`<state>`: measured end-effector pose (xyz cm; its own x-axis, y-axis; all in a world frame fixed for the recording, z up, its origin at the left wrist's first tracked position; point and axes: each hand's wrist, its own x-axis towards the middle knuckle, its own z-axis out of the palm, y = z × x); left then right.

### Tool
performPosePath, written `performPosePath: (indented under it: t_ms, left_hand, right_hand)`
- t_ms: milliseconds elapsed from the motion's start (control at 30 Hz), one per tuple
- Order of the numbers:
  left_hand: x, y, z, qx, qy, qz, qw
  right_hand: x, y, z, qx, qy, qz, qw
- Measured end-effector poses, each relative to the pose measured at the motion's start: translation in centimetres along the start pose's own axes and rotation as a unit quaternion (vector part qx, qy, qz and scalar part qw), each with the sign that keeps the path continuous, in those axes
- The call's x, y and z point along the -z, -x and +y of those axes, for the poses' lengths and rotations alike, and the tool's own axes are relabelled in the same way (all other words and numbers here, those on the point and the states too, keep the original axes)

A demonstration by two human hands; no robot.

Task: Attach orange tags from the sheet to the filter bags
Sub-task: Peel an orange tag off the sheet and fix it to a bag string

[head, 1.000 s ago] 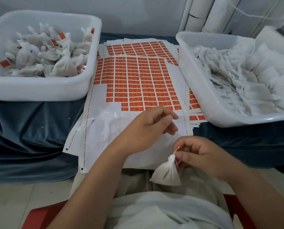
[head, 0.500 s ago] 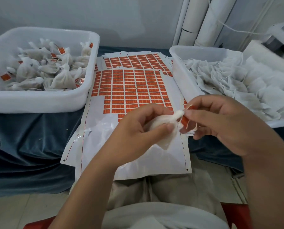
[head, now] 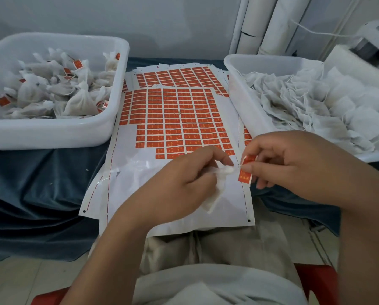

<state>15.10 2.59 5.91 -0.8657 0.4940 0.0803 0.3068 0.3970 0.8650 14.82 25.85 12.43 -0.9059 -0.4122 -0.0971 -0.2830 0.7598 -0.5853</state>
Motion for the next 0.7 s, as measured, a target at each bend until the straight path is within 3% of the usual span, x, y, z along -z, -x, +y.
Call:
performPosePath:
  t_ms: [233, 467, 700]
  left_hand:
    - [-1.1, -0.4, 0.2, -0.081, -0.016, 0.082, 0.993]
    - [-1.7, -0.5, 0.2, -0.100, 0.014, 0.136, 0.986]
    - [-1.5, -0.6, 0.3, -0.160, -0.004, 0.178, 0.971]
  right_hand:
    - [-0.2, -0.5, 0.6, 0.002, -0.092, -0.052, 0.994]
    - [-0.5, -0.9, 0.8, 0.012, -0.203, -0.049, 0.978]
    - [-1.1, -1.6, 1.0, -0.002, -0.246, -0.051, 0.968]
